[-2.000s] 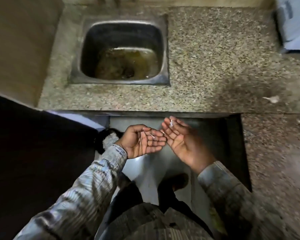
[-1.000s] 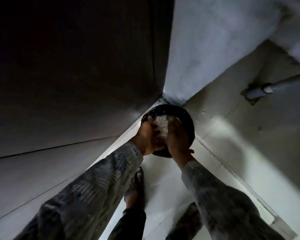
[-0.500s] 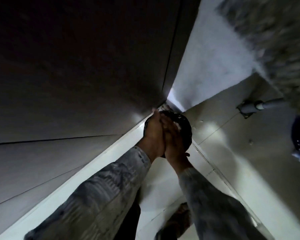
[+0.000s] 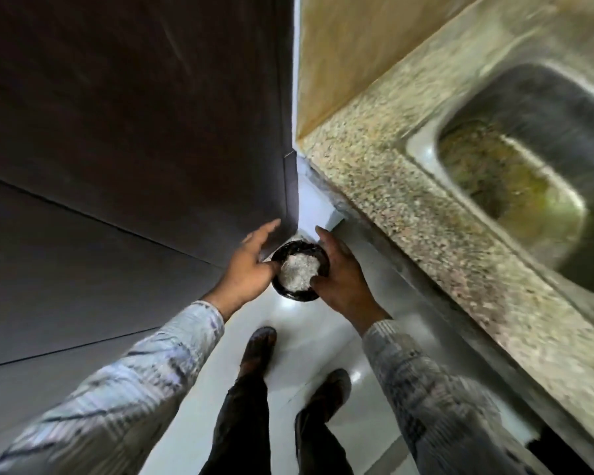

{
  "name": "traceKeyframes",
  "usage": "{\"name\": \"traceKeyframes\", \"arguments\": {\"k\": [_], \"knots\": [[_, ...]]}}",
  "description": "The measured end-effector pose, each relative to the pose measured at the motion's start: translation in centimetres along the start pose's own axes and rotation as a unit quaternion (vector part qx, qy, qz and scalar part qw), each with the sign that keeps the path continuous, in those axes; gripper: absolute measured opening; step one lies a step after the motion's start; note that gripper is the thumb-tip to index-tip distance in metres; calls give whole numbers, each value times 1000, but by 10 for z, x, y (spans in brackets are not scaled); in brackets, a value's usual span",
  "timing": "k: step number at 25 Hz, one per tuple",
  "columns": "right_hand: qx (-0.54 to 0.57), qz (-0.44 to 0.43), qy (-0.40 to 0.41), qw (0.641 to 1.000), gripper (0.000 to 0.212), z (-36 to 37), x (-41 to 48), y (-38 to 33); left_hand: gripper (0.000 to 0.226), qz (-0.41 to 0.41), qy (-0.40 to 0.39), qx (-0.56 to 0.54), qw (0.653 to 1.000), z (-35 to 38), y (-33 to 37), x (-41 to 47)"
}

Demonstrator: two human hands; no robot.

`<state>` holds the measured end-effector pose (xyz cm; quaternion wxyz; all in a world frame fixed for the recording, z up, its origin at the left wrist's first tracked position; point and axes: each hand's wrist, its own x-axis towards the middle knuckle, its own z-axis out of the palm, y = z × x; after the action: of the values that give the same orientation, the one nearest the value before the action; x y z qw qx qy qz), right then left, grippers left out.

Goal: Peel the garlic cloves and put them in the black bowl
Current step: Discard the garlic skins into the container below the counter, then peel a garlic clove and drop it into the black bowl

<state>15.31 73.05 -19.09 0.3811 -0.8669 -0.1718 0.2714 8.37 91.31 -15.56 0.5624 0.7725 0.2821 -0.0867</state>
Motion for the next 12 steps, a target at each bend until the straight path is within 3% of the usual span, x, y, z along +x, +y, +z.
{"name": "traceKeyframes", "arguments": {"k": [6, 12], "knots": [[-22, -21, 107, 994, 94, -109, -105, -95, 90, 150, -86, 118, 978, -17, 115, -66], [-20, 55, 267, 962, 100, -174, -202, -139, 102, 280, -201, 162, 925, 2, 213, -105]]}}
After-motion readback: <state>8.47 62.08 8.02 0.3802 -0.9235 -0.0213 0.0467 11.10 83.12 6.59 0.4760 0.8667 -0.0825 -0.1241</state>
